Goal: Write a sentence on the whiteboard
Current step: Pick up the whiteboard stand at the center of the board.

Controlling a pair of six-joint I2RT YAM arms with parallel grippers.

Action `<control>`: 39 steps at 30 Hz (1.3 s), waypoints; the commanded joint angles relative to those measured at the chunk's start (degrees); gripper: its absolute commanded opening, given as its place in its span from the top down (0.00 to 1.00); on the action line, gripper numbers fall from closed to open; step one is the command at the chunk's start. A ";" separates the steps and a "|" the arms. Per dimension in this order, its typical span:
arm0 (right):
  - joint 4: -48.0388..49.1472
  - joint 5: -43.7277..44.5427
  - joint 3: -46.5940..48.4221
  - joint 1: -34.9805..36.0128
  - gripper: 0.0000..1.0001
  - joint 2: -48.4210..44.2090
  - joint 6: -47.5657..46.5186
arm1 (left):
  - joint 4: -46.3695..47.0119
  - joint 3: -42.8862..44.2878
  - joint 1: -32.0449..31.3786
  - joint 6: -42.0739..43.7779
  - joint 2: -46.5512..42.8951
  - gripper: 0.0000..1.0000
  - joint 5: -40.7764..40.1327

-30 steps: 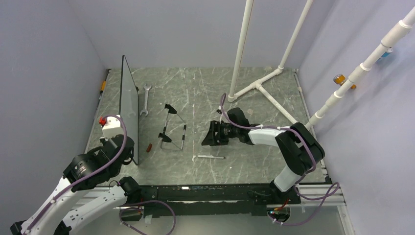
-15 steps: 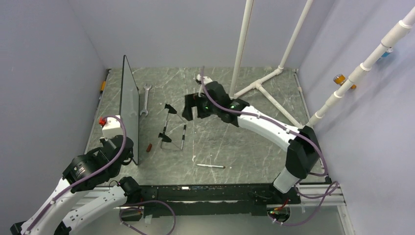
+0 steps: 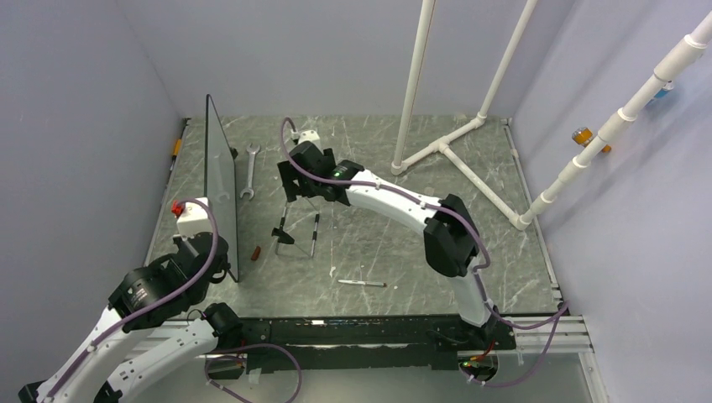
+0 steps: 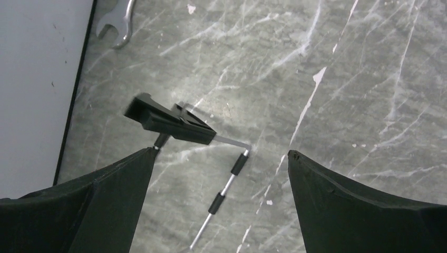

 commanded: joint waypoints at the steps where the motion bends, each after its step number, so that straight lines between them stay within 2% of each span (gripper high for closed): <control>1: -2.40 4.10 8.05 1.79 0.00 2.10 -1.76 | 4.98 -1.87 0.10 -1.49 -1.14 1.00 4.18; 10: -2.53 5.92 14.70 3.49 0.01 8.23 -3.01 | 5.73 -2.41 0.05 -0.96 -1.84 1.00 4.63; 13: -2.90 7.31 18.27 3.74 0.05 10.98 -3.44 | 6.07 -2.72 0.06 -0.85 -2.08 1.00 4.87; 19: -5.01 10.20 23.82 3.85 0.25 15.39 -3.71 | 6.80 -3.71 0.08 -0.85 -2.41 1.00 5.46; 26: -3.55 10.59 21.87 3.87 0.65 14.94 -3.38 | 7.24 -4.20 0.04 -0.67 -2.46 1.00 5.59; 30: -0.01 10.29 17.49 3.79 0.77 11.36 -3.51 | 7.33 -4.20 0.08 -0.58 -2.47 1.00 5.61; 33: 7.39 8.22 9.19 3.39 0.85 5.44 -3.67 | 7.27 -4.21 0.05 -0.61 -2.48 1.00 5.60; 36: 18.12 1.52 -2.05 1.15 0.94 -1.83 -1.83 | 7.20 -4.14 0.08 -0.67 -2.56 1.00 5.50; 39: 31.21 -8.36 -15.37 -3.18 0.98 -8.18 2.72 | 7.17 -4.05 0.12 -0.67 -2.65 1.00 5.51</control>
